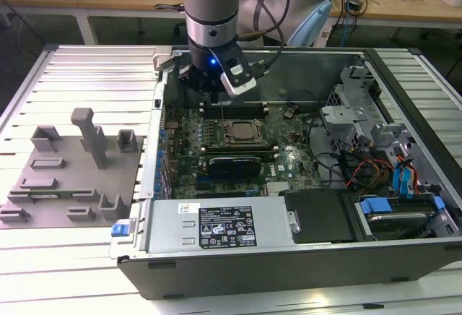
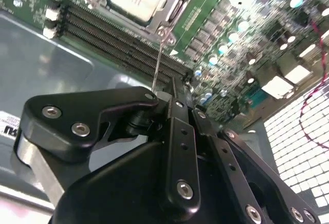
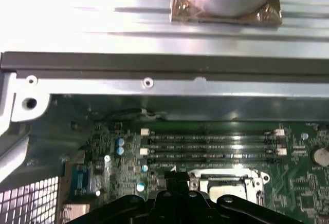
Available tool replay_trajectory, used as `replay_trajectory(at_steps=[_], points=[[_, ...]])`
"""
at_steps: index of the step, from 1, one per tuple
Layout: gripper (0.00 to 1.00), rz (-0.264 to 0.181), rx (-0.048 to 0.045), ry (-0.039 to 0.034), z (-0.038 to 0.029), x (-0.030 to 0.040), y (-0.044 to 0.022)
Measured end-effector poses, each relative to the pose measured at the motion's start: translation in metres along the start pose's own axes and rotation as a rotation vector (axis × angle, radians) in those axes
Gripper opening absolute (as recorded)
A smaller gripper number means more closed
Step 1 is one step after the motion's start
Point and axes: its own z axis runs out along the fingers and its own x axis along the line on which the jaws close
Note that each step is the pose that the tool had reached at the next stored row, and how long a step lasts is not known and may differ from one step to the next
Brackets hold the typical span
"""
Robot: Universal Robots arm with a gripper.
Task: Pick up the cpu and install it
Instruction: 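Install the first cpu locking lever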
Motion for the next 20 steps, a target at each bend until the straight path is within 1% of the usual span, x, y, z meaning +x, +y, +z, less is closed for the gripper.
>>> replay_trajectory(at_steps=[2, 5, 9, 13, 17, 19, 20], points=[[0.11, 0.000, -0.0018, -0.0001, 0.0000, 0.0000, 0.0000], [0.11, 0.001, -0.0018, 0.0004, 0.0003, -0.0042, 0.0000], [0.11, 0.005, -0.0009, 0.0005, 0.0013, -0.0205, -0.0003], [0.11, 0.010, 0.0043, -0.0006, 0.0019, -0.0330, -0.0004], [0.11, 0.011, 0.0047, -0.0009, 0.0023, -0.0336, -0.0004], [0.11, 0.014, 0.0116, -0.0034, 0.0034, -0.0335, -0.0008], [0.11, 0.017, 0.0152, -0.0062, 0.0046, -0.0335, -0.0011]])
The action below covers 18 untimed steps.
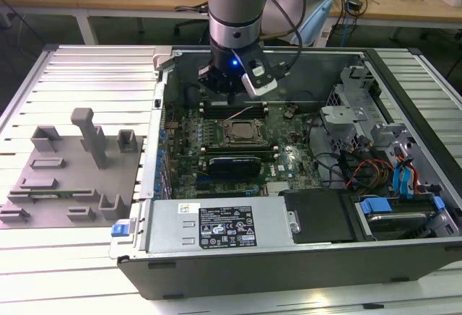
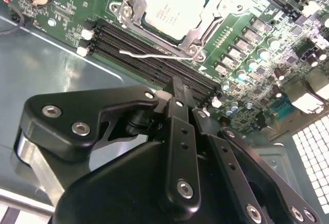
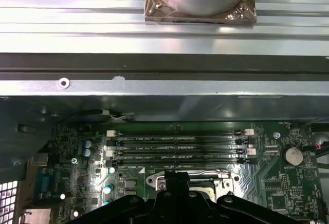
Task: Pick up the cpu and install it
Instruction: 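Install the first cpu locking lever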
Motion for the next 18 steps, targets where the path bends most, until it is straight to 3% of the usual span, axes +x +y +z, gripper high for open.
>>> replay_trajectory(at_steps=[5, 8, 12, 18], points=[[0.11, 0.017, 0.0050, -0.0044, 0.0055, -0.0031, -0.0012], [0.11, 0.062, 0.0154, -0.0150, 0.0087, -0.0036, -0.0020], [0.11, 0.096, 0.0253, -0.0233, 0.0127, -0.0042, -0.0027], [0.11, 0.098, 0.0267, -0.0241, 0.0138, -0.0047, -0.0028]])
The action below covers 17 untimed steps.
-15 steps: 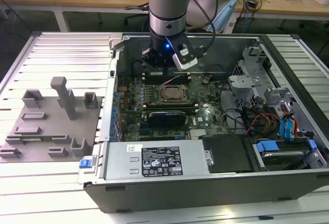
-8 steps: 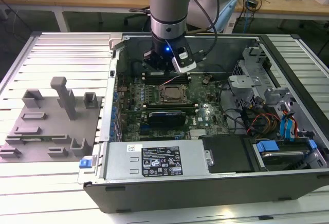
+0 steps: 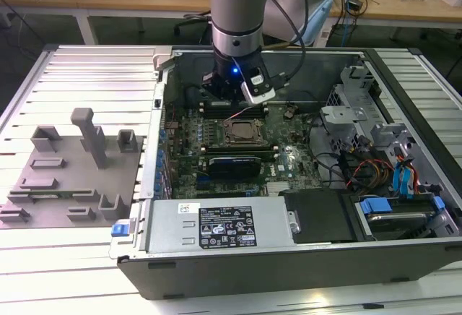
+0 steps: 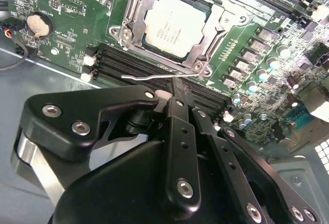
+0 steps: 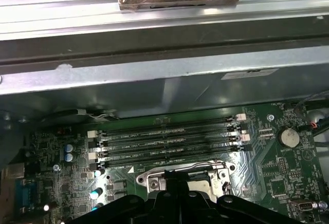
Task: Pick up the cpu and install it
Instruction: 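Install the first cpu locking lever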
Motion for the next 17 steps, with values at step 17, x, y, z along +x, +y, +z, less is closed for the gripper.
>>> replay_trajectory(at_steps=[17], points=[[0.11, 0.000, 0.0000, 0.0000, 0.0128, -0.0064, 0.0062]])
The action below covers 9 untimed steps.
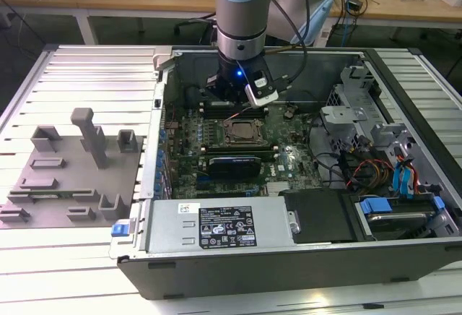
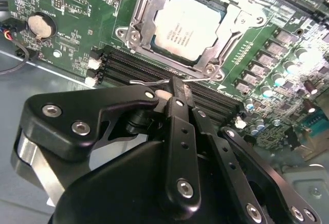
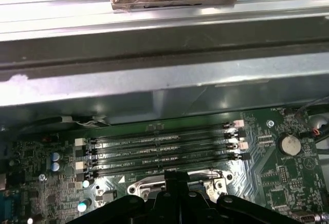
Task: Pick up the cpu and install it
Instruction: 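Install the first cpu locking lever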
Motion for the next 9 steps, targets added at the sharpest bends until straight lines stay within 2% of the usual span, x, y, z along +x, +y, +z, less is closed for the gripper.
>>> replay_trajectory(at_steps=[9], points=[[0.11, 0.000, 0.0001, 0.0001, 0.0000, 0.0000, 0.0001]])
